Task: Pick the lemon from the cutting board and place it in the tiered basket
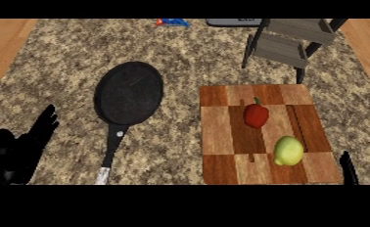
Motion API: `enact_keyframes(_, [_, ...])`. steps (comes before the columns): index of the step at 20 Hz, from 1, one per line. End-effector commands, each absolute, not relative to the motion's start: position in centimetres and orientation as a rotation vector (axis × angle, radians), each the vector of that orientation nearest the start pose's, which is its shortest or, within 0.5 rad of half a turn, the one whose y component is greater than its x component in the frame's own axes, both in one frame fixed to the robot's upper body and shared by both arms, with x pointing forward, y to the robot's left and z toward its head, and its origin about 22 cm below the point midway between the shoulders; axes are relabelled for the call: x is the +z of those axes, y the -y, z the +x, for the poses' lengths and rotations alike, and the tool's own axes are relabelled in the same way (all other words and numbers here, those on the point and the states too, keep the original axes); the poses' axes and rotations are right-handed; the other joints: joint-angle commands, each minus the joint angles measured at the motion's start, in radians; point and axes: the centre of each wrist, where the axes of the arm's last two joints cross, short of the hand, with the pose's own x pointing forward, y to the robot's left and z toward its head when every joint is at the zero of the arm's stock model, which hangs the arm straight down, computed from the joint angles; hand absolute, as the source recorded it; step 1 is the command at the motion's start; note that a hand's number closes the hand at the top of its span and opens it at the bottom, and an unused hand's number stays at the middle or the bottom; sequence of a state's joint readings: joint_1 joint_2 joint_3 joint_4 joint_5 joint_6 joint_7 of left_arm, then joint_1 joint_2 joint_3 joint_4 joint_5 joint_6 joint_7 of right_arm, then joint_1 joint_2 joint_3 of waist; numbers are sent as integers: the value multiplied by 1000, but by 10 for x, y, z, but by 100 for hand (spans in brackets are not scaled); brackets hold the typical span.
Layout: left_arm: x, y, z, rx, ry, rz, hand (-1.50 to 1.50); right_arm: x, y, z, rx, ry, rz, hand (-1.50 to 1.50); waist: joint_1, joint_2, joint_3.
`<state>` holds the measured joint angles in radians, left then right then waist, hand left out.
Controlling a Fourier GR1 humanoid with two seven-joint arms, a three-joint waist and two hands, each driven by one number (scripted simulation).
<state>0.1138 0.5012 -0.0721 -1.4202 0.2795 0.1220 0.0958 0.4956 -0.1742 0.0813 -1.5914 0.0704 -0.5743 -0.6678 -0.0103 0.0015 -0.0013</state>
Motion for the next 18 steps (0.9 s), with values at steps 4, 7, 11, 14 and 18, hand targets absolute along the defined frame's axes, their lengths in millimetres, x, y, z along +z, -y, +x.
enact_keyframes(4, [-15,-362,201,-54,1192,282,0,-21,269,96,107,1654,-835,-150,11,-2,0])
enact_keyframes(7, [-16,-366,213,-62,1182,290,0,-6,262,94,171,1582,-789,-150,11,-1,0])
enact_keyframes(11, [-20,-339,212,-60,1196,276,0,16,265,87,204,1485,-720,-150,10,-2,0])
enact_keyframes(14, [-19,-352,209,-59,1198,297,0,0,259,99,190,1416,-773,-150,12,-1,1])
enact_keyframes(18, [8,-361,207,-65,1211,276,0,12,273,104,157,1358,-806,-150,15,-3,1])
